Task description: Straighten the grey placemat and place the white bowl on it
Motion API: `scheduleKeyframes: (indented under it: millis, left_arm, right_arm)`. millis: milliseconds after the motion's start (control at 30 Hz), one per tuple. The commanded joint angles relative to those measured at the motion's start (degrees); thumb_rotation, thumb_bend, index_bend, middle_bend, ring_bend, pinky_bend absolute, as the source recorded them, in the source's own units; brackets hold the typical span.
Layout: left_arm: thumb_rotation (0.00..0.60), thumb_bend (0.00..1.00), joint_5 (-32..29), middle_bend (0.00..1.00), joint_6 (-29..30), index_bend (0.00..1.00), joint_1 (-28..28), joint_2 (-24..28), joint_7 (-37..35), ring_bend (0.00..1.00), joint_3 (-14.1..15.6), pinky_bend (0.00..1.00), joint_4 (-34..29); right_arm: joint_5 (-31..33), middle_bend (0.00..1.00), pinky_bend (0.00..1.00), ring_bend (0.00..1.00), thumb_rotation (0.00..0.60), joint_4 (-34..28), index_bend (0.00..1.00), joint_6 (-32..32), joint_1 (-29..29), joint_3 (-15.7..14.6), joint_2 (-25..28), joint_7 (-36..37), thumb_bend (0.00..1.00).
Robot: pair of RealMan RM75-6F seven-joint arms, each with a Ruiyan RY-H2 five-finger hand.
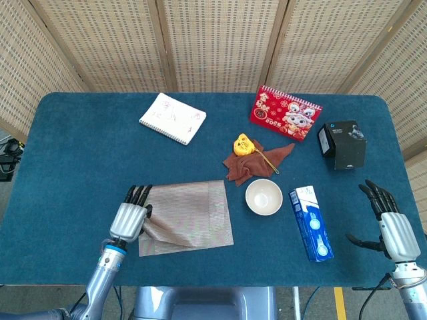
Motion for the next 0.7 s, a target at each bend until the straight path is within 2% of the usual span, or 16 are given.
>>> scheduleKeyframes:
  millis: [33,300,500,700]
  left_arm:
    - [0.6,0.54,0.2,0.0,0.4,0.7,0.2,0.7,-0.5,0.0,-0.1,0.0,-0.5]
    - [0.6,0.54,-0.8,0.0,0.7,0.72,-0.3,5.6,-3.3,0.0,-3.0,0.0,-4.5]
    - [0.6,0.53,-5.6,0.0,-2.6,0.72,-2.1,9.7,-6.2,0.0,-7.2,0.0,-8.5]
    - [0.6,0.53,-9.2,0.0,-4.8,0.72,-5.6,10.7,-6.5,0.0,-11.5,0.0,-6.2]
  right_arm:
    - [0.0,0.0,0.0,0.0,0.6,0.0,0.09,0.0,0.0,0.0,0.0,0.0,0.13]
    - [-0.3,0.0,0.0,0.0,0.6,-0.6,0.09,0.1,-0.1,-0.3,0.4,-0.5,0.12]
    - [-0.8,0.0,0.0,0.0,0.6,-1.2,0.09,1.1,-0.4,-0.3,0.7,-1.1,0.13]
    - [0.3,0.0,0.0,0.0,0.6,-0.7,0.09,0.7,-0.3,0.2,0.5,-1.3,0.13]
